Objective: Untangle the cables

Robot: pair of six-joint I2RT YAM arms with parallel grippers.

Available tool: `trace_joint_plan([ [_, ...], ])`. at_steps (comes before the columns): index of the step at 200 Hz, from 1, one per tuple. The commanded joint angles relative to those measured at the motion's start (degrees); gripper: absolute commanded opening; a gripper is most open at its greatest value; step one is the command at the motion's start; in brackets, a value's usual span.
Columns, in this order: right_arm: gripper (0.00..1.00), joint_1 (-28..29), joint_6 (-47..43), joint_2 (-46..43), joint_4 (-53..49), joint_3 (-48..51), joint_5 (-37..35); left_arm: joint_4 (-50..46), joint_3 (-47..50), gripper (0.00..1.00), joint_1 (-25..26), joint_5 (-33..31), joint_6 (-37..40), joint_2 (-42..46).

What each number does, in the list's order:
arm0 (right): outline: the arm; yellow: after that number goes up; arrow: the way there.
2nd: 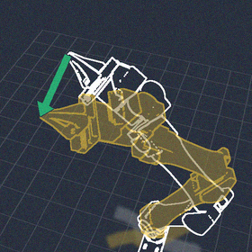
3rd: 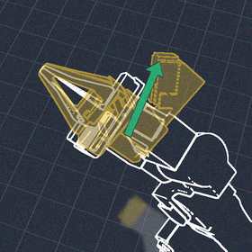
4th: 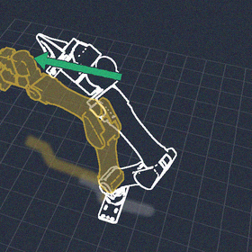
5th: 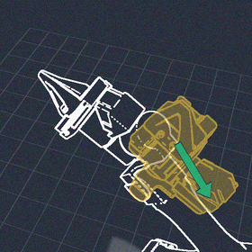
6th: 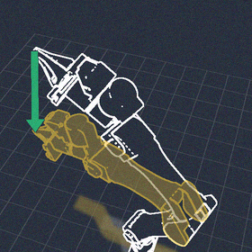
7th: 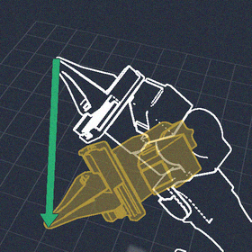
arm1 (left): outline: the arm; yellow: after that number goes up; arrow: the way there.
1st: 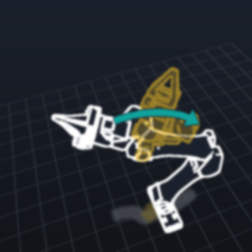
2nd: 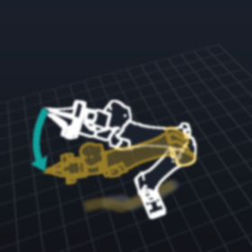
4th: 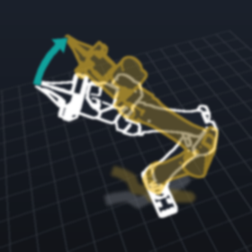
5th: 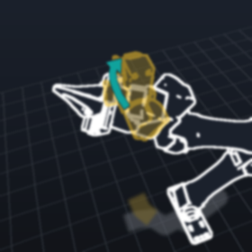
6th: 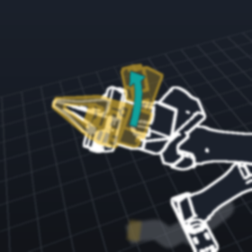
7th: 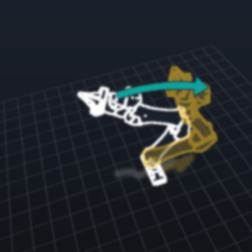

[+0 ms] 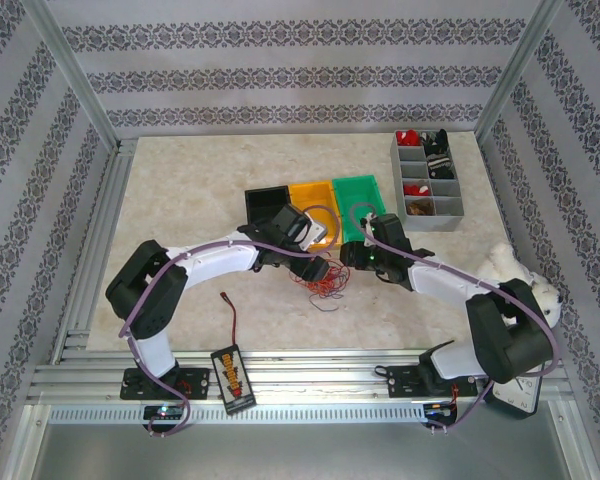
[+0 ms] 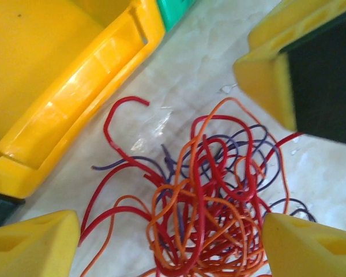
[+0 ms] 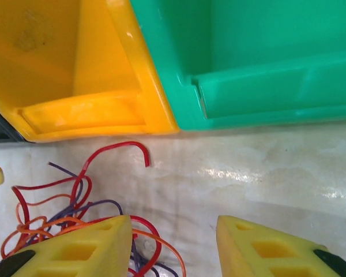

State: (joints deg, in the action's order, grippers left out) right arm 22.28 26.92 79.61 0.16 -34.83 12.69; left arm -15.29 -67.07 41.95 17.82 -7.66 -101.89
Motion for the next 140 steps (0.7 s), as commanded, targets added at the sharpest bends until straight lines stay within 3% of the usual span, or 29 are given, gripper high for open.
trace_joint_plan([
  [1,0.44,0.4,-1.3,1.3,-0.6,1.0,1.7,-3.0,-1.8,0.82,0.5,3.3,1.5,0.1],
  [78,0.44,0.8,-2.5,7.4,-1.5,-1.2,2.3,-5.5,-2.6,0.81,0.5,5.0,1.8,-3.4],
  [140,0.45,0.9,-2.7,-1.5,-3.0,0.9,-0.4,-6.1,-2.7,0.78,0.5,4.4,2.3,-5.1],
])
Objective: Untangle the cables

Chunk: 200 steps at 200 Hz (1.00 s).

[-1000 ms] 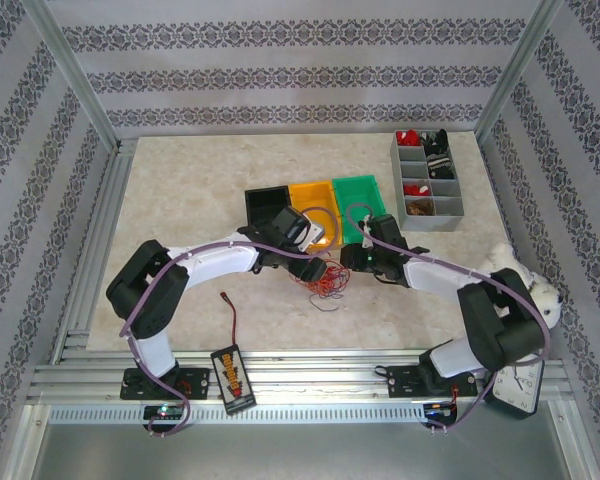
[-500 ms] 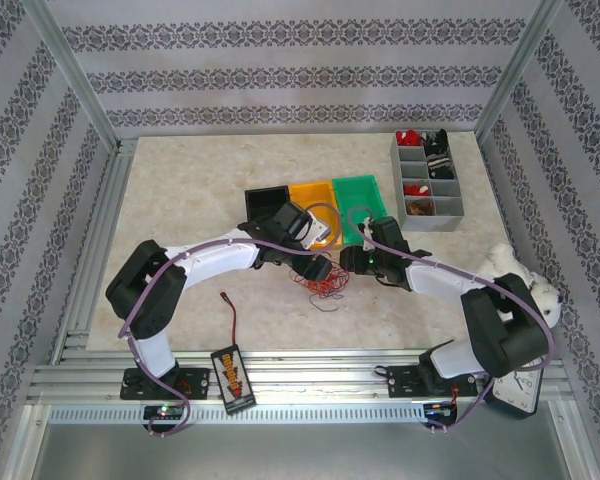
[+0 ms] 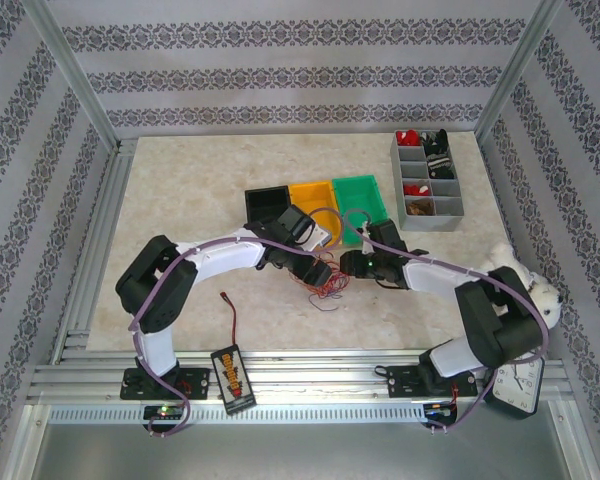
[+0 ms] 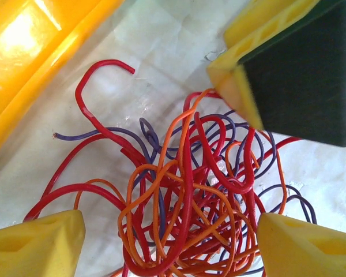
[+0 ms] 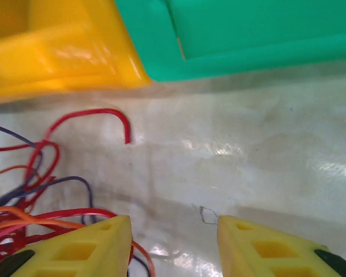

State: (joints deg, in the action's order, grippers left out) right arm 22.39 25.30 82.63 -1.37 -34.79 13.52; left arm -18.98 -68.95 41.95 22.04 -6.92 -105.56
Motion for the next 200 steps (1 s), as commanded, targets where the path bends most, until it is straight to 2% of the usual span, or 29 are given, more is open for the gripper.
trace_joint_plan([
  [1,0.45,0.8,-1.2,-4.6,-1.5,0.9,-1.2,-2.4,-0.8,0.78,0.5,0.2,1.6,-1.4],
  [29,0.45,1.0,-1.2,-5.8,-2.1,1.9,0.0,-2.3,-1.1,0.76,0.5,-0.2,1.6,-2.4],
  [81,0.44,2.7,-2.4,-1.3,-2.4,-0.2,0.9,-2.0,-1.2,0.67,0.5,-0.5,1.6,-4.0],
  [171,0.36,2.6,-1.6,3.5,-1.0,-0.9,-3.7,-1.9,-0.5,0.61,0.5,-2.0,2.3,-4.8],
  [183,0.33,2.6,-1.4,4.2,-0.9,-1.1,-4.4,-1.7,-0.3,0.6,0.5,-2.0,2.2,-5.0],
  [200,0.17,2.6,-0.9,4.6,-0.5,-1.4,-5.1,-1.6,-0.3,0.58,0.5,-2.3,1.9,-5.3],
])
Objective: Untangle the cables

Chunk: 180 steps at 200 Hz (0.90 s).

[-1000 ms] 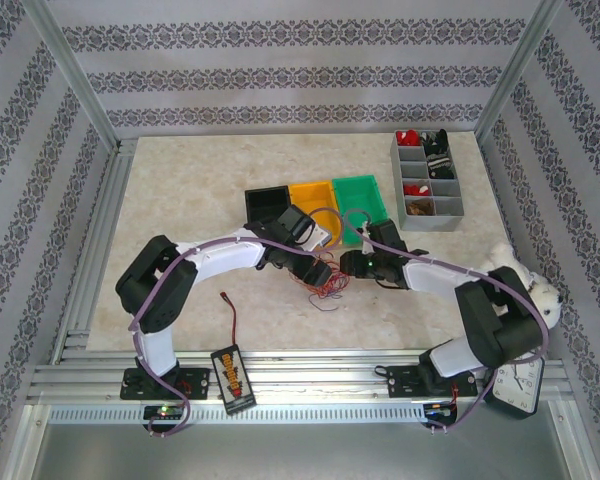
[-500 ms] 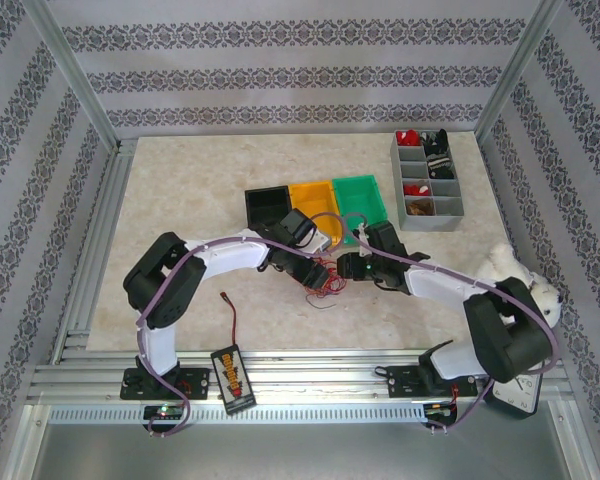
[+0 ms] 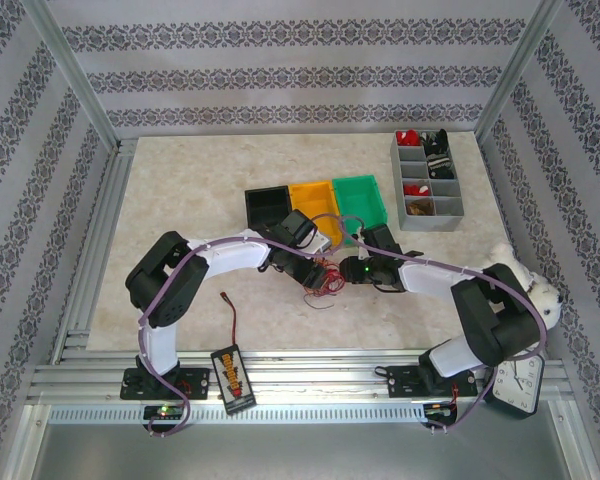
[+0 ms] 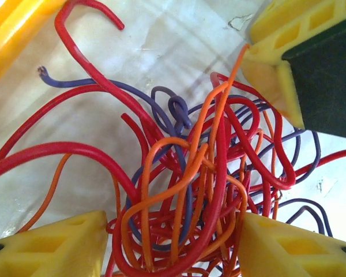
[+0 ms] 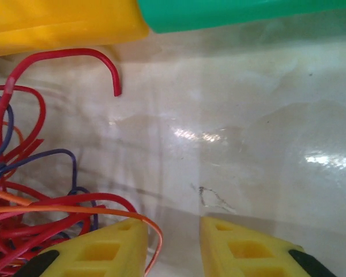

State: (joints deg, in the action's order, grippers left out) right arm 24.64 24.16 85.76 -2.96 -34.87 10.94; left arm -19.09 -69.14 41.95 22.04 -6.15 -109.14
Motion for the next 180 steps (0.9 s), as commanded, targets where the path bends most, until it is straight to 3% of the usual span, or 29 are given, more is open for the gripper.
trace_joint_plan([
  [1,0.16,0.3,0.3,1.6,1.2,-1.3,-2.6,-1.5,-0.1,0.58,0.5,-2.4,1.1,-1.8],
  [22,0.05,0.2,1.3,0.4,1.5,-0.9,-3.7,-0.7,0.4,0.56,0.4,-3.5,0.5,-2.1],
  [47,0.0,-0.5,3.1,-2.8,1.5,0.3,-7.4,-0.5,0.5,0.56,0.3,-5.6,0.1,-2.9],
  [90,0.0,-3.1,6.1,-10.0,-1.1,2.2,-16.4,0.1,1.3,0.66,-0.6,-8.1,-0.4,-3.7],
  [180,0.0,-10.7,13.3,-23.0,-10.2,4.6,-33.3,-2.0,1.7,0.69,-2.8,-10.1,-1.4,-4.1],
])
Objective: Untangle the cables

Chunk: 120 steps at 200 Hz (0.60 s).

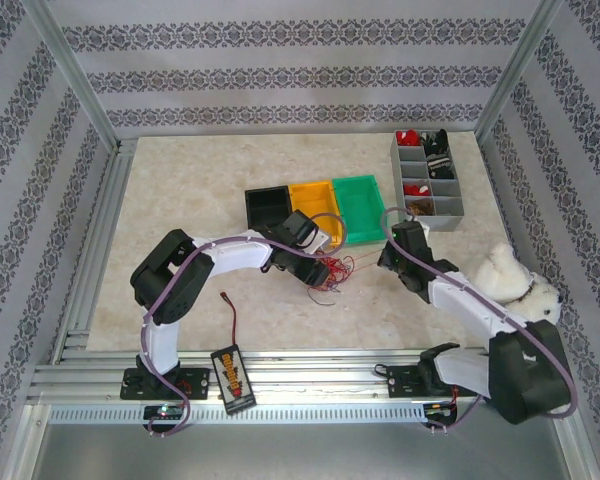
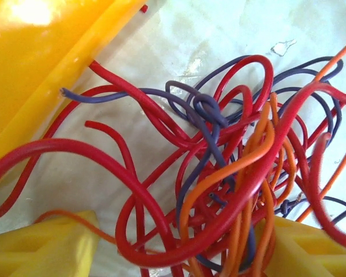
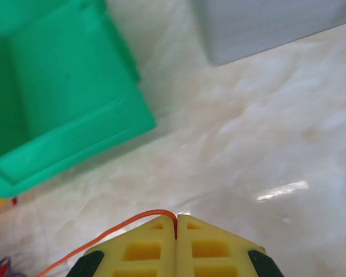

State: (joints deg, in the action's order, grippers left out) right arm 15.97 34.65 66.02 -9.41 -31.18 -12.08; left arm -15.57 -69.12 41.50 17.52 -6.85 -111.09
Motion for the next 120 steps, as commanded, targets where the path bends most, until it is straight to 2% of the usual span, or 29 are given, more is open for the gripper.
trace_joint_plan([
  [1,0.0,-2.1,2.9,-3.4,-3.9,0.9,-10.4,-5.6,1.6,0.69,-2.4,-5.7,-0.8,-2.2],
  [27,0.0,-5.4,6.2,-7.4,-7.9,1.9,-14.4,-5.1,2.1,0.7,-3.6,-5.4,-2.2,-1.8],
  [81,0.0,-15.0,8.9,-14.4,-12.7,2.5,-14.5,-3.1,3.7,0.69,-5.4,-5.8,-5.4,-0.9],
  [120,0.0,-16.9,8.3,-15.1,-10.8,2.1,-8.0,-0.7,5.5,0.67,-5.5,-4.6,-6.2,0.4],
])
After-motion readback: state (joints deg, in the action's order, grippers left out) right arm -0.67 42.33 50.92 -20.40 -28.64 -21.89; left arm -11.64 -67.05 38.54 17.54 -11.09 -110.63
